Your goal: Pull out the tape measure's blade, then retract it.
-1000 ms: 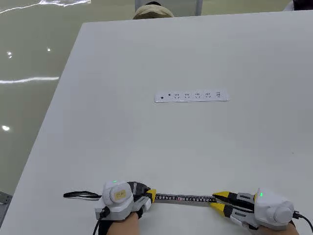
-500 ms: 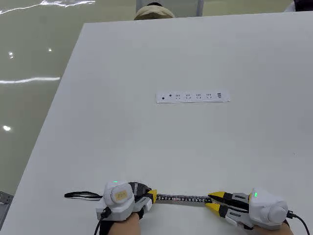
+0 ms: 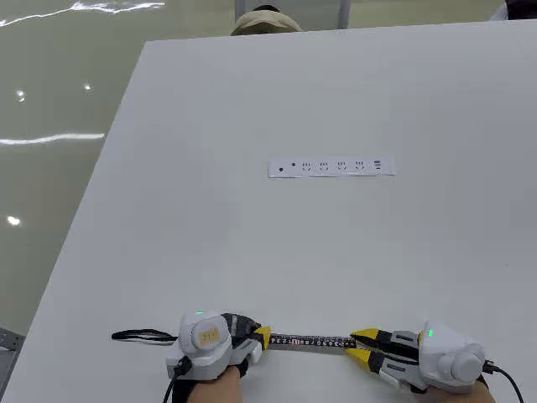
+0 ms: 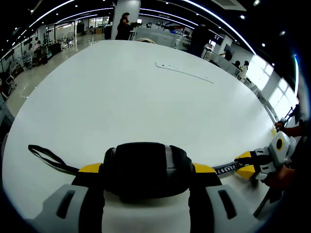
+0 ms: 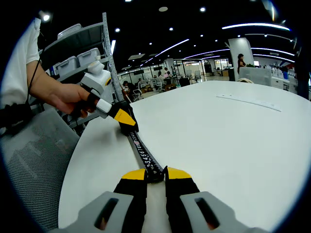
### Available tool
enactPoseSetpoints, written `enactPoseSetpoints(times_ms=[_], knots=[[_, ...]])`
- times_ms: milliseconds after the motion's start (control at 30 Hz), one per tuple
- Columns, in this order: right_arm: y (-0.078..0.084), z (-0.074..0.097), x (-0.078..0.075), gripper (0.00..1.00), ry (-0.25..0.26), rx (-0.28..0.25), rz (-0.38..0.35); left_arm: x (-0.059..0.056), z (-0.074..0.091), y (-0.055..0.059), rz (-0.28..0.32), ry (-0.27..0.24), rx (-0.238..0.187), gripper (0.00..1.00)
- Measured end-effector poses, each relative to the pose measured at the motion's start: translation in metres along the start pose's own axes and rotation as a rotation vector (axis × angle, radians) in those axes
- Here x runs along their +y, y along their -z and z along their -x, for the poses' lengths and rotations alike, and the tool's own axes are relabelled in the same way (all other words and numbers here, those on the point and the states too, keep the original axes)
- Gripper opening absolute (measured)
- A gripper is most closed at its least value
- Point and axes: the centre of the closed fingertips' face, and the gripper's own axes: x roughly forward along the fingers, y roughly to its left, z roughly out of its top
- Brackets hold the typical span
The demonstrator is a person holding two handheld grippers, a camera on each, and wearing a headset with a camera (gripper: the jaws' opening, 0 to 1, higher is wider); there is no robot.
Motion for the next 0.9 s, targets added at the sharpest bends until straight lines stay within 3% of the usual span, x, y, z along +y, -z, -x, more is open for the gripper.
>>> enactPoseSetpoints(times_ms=[900], knots=[[-0.009, -0.03, 0.015, 0.13, -0.028, -0.007, -0.005, 0.0, 0.0, 0.001, 0.004, 0.006, 0.003, 0.68]])
